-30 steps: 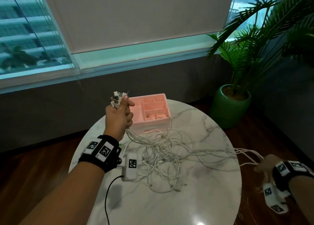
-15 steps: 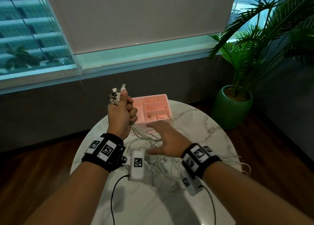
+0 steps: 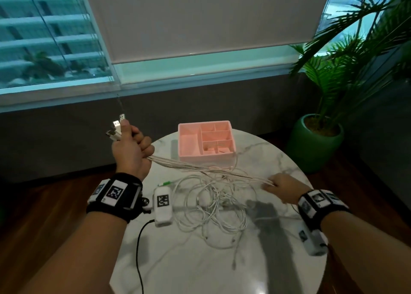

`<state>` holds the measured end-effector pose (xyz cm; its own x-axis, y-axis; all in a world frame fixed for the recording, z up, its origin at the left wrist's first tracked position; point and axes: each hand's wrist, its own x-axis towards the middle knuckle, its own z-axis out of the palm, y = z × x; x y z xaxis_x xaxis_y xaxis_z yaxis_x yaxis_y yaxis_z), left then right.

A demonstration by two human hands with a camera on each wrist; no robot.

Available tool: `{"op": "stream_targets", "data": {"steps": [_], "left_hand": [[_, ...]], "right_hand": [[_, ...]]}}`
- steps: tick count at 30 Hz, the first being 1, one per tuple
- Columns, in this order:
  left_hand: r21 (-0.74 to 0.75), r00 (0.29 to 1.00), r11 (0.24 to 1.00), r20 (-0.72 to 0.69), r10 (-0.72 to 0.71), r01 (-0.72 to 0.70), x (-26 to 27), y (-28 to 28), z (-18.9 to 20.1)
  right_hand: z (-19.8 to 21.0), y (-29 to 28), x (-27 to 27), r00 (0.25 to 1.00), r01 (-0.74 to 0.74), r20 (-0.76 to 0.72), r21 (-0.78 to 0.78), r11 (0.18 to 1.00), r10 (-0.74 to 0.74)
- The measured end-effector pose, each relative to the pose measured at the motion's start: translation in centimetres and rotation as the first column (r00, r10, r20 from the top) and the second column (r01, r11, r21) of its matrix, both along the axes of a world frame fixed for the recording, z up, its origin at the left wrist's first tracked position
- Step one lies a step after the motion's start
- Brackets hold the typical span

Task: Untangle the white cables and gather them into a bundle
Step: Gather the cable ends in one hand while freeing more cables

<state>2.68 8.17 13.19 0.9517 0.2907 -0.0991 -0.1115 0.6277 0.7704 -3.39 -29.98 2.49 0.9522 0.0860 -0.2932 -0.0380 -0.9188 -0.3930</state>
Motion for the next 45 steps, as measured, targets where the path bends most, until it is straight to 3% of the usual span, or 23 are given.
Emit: {"op": "stream_targets", "data": {"steps": [7,10,13,17,20,25,28,33,36,39,42,45], "left_hand": [[0.123,0.995,0.987,-0.020,-0.098,0.100,-0.4,-2.3,-1.6],[0.176,0.984,0.969,-0.073,-0.162,0.173,-0.7,-3.3,-3.1],[0.241,0.963,0.937,-0.154,-0.220,0.253,-1.4,-3.9,-4.9],[0.324,0.935,0.888,-0.247,-0.254,0.327,-2.9,-3.9,-7.7],[0.354,0.928,0.881,-0.309,-0.207,0.314,-3.6,-3.2,-9.9],[0.330,0.899,0.918,-0.434,-0.058,0.219,-4.0,-0.2,-12.6],[0.270,0.881,0.945,-0.472,-0.036,0.183,-4.1,0.7,-12.9],[0.246,0.898,0.956,-0.438,-0.036,0.159,-4.2,1.8,-13.0],[0.260,0.900,0.945,-0.431,-0.070,0.198,-4.1,1.4,-13.2],[0.289,0.901,0.933,-0.427,-0.076,0.215,-4.0,1.1,-13.6],[0.308,0.903,0.926,-0.423,-0.072,0.218,-3.7,0.9,-14.0],[0.315,0.902,0.926,-0.428,-0.055,0.206,-3.4,0.7,-14.3]], "right_hand": [[2.4,-7.7,-2.4,0.936,0.350,-0.044,0.185,0.918,-0.348],[4.6,-9.7,-2.4,0.876,0.464,0.033,0.222,0.858,-0.482],[6.1,-10.7,-2.4,0.853,0.480,0.124,0.193,0.856,-0.506],[4.2,-11.0,-3.1,0.915,0.395,0.114,-0.051,0.917,-0.388],[-0.3,-10.5,-4.0,0.943,0.305,-0.084,-0.161,0.938,-0.321],[-7.8,-7.4,-5.9,0.897,0.234,-0.322,-0.235,0.943,-0.302],[-8.1,-6.0,-5.7,0.884,0.209,-0.356,-0.278,0.937,-0.303],[-5.6,-2.7,-0.9,0.855,-0.118,-0.515,-0.317,0.941,-0.067],[-2.5,1.4,2.7,0.895,-0.140,-0.442,-0.152,0.978,0.060],[-0.3,6.3,5.5,0.972,-0.141,-0.189,0.009,0.990,0.140],[-0.5,11.4,6.7,0.970,-0.244,-0.018,-0.001,0.970,0.244],[-2.5,15.2,7.1,0.949,-0.313,-0.012,-0.109,0.943,0.314]]}}
